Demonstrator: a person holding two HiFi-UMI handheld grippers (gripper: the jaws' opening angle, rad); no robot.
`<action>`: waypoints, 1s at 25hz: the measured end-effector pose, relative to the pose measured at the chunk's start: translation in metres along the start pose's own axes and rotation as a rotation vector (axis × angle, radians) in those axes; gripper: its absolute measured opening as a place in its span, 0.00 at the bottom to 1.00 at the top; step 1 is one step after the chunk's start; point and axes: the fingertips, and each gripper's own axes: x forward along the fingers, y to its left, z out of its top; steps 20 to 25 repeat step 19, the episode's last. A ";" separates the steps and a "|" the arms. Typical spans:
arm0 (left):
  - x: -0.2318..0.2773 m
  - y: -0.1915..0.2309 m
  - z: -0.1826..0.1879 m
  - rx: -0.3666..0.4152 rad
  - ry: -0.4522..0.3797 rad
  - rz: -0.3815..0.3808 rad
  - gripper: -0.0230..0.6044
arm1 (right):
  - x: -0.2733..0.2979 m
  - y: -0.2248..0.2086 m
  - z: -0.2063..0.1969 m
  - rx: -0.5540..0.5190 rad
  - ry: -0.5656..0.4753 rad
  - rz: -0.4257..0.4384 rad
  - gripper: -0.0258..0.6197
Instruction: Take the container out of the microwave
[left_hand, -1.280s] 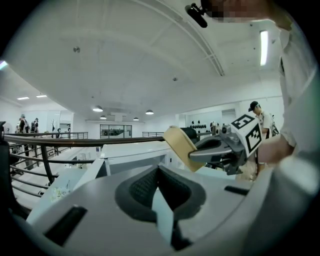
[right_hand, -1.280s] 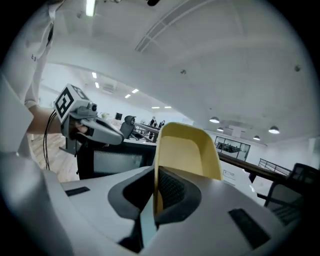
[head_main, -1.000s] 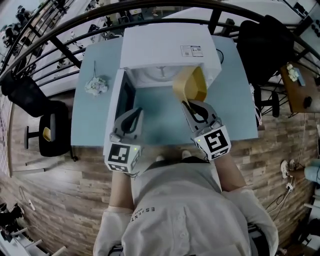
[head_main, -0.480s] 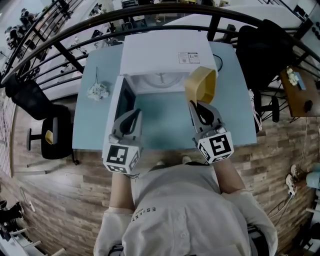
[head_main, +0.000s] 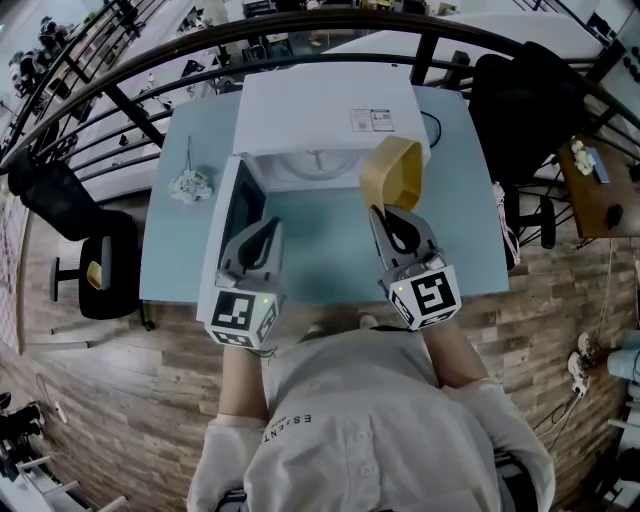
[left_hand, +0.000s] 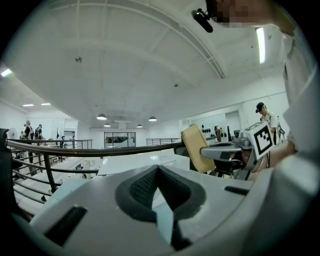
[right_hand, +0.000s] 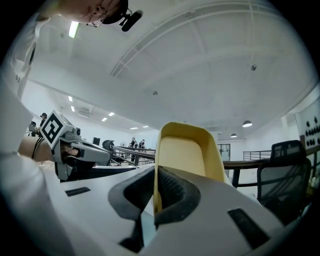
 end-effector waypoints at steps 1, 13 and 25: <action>0.001 0.000 0.000 -0.002 -0.003 0.000 0.03 | 0.001 0.000 0.001 -0.004 -0.002 0.001 0.07; 0.014 0.005 -0.004 -0.034 -0.017 0.003 0.03 | 0.014 -0.006 -0.007 -0.015 0.016 -0.006 0.07; 0.023 0.007 -0.001 -0.025 -0.024 -0.013 0.03 | 0.022 -0.012 -0.005 -0.025 0.013 -0.013 0.07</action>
